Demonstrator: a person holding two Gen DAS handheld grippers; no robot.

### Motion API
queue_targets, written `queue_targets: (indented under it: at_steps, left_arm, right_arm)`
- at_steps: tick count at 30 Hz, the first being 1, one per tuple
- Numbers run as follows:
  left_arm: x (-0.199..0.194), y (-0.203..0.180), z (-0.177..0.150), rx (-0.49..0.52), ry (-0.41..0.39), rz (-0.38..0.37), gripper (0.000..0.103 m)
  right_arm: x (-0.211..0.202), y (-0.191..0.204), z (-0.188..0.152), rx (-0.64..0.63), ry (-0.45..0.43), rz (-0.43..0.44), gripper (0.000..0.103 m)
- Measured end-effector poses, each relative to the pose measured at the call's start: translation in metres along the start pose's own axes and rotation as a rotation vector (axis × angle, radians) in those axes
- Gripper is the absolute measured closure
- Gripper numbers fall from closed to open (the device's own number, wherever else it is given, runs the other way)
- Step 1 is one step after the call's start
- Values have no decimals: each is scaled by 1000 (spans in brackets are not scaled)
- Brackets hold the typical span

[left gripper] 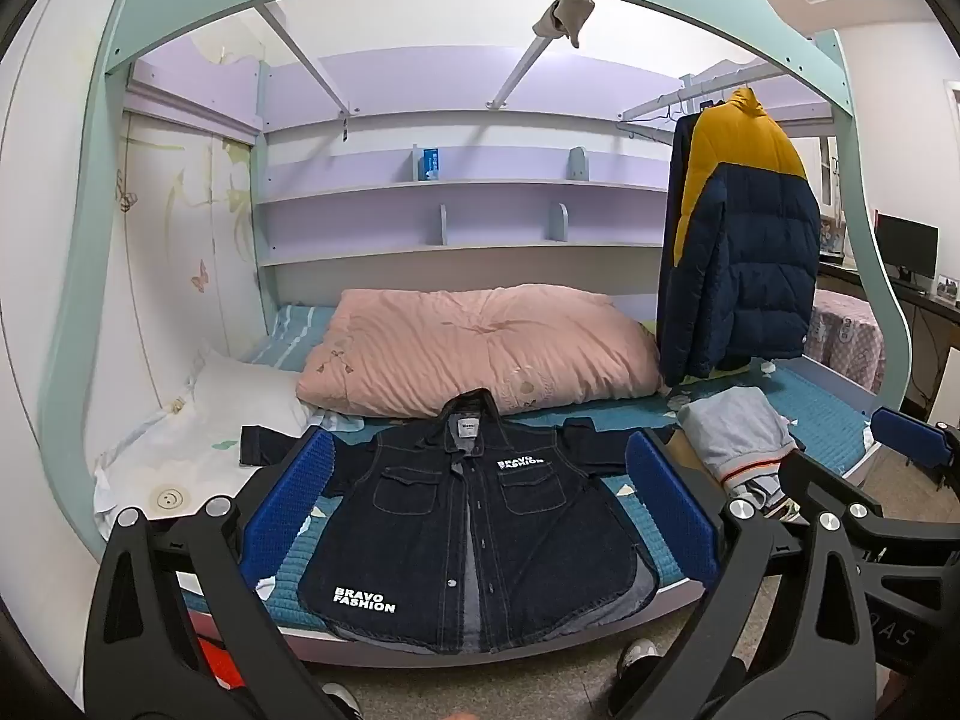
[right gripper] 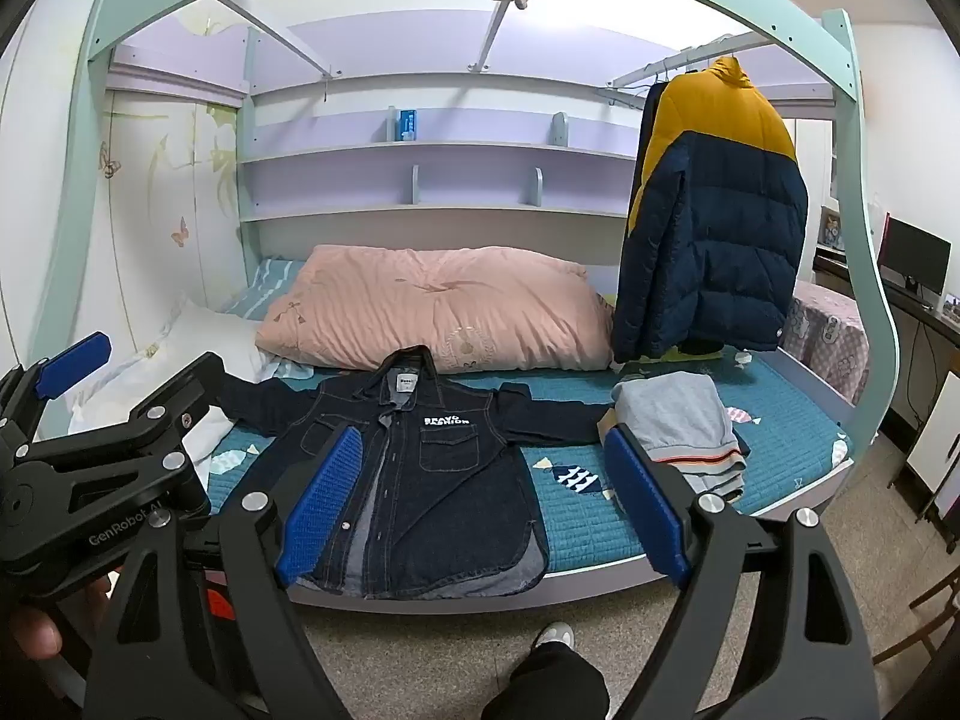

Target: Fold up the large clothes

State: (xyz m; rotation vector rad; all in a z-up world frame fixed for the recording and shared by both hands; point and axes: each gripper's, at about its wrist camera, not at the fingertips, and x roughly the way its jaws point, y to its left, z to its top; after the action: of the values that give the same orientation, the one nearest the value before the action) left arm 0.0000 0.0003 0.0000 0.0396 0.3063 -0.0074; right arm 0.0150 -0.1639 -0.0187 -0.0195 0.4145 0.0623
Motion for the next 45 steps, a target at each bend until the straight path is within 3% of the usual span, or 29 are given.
queue_targets:
  at_steps: [45]
  left_arm:
    - [0,-1,0,7,-7,4,5]
  right_arm:
    - [0,0,-1,-4,-3,-2,23]
